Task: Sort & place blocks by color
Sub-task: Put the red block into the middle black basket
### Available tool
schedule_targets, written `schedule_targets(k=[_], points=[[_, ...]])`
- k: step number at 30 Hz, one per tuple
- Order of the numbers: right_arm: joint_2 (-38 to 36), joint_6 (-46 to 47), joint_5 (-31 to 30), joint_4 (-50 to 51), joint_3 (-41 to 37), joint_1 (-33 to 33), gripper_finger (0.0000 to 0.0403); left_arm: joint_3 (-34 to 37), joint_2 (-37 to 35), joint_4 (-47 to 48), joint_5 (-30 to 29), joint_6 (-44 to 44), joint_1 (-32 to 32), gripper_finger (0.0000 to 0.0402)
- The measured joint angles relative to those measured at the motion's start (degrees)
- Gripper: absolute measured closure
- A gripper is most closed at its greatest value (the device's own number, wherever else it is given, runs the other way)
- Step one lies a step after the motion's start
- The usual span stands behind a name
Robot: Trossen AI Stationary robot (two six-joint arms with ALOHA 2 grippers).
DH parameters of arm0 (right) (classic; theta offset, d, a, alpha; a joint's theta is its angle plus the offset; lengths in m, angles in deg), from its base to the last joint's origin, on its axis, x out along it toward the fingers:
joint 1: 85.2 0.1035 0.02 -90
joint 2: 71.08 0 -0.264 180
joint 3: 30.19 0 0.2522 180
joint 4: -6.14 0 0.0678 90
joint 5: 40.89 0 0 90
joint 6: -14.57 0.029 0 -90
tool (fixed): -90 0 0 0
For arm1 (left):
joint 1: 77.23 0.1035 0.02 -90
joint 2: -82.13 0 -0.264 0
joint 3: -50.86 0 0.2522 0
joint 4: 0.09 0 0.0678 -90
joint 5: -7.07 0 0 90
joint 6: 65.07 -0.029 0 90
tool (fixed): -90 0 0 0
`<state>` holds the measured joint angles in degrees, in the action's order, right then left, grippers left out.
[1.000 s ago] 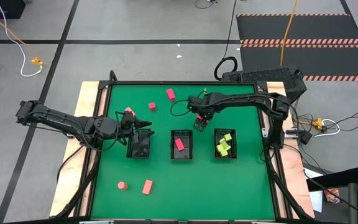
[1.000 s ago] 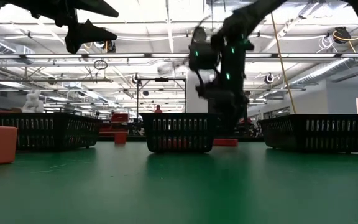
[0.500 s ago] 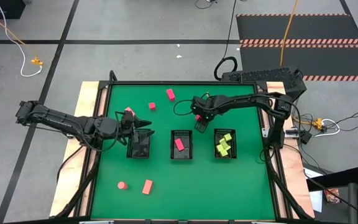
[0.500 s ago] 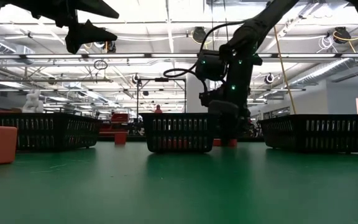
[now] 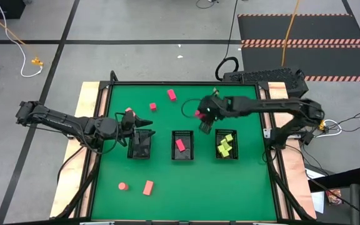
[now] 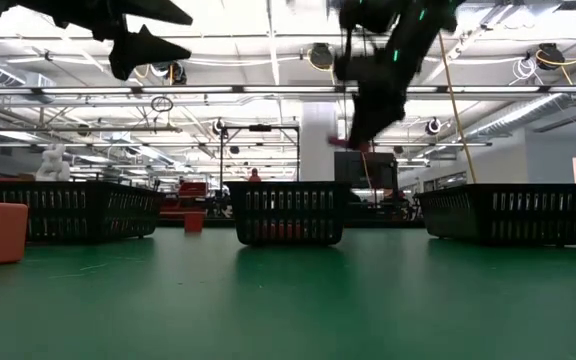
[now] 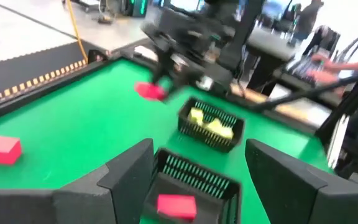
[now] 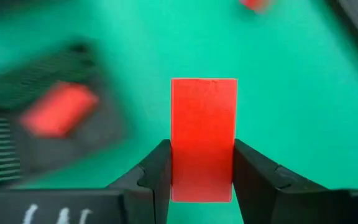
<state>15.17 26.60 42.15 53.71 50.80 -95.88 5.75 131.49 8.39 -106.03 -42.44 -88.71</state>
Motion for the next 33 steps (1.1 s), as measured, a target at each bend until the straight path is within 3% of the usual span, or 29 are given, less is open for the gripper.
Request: schedule_targets(k=[4, 10, 22, 28, 33], points=[[-0.94, 4.1, 1.13, -3.09, 0.02, 8.23, 0.0282, -0.03, -0.02, -3.5, -0.01, 0.42, 0.26, 0.0147], [4.09, 8.68, 1.01, -11.25, 0.0, 16.86, 0.0282, -0.04, 0.0, -3.64, -0.01, 0.49, 0.26, 0.0147], [13.1, 12.77, 0.99, -19.22, 0.02, 18.93, 0.0278, -0.04, 0.0, -3.9, -0.02, 0.32, 0.26, 0.0147], [11.58, 13.44, 0.67, -19.48, 0.04, 17.8, 0.0136, -0.04, -0.24, -3.33, -1.0, 0.47, 2.02, 0.0147], [10.25, 12.57, -0.57, -20.91, 0.06, 17.4, 0.0085, -0.04, -0.24, 1.62, -1.21, 5.12, 4.4, 0.0147]])
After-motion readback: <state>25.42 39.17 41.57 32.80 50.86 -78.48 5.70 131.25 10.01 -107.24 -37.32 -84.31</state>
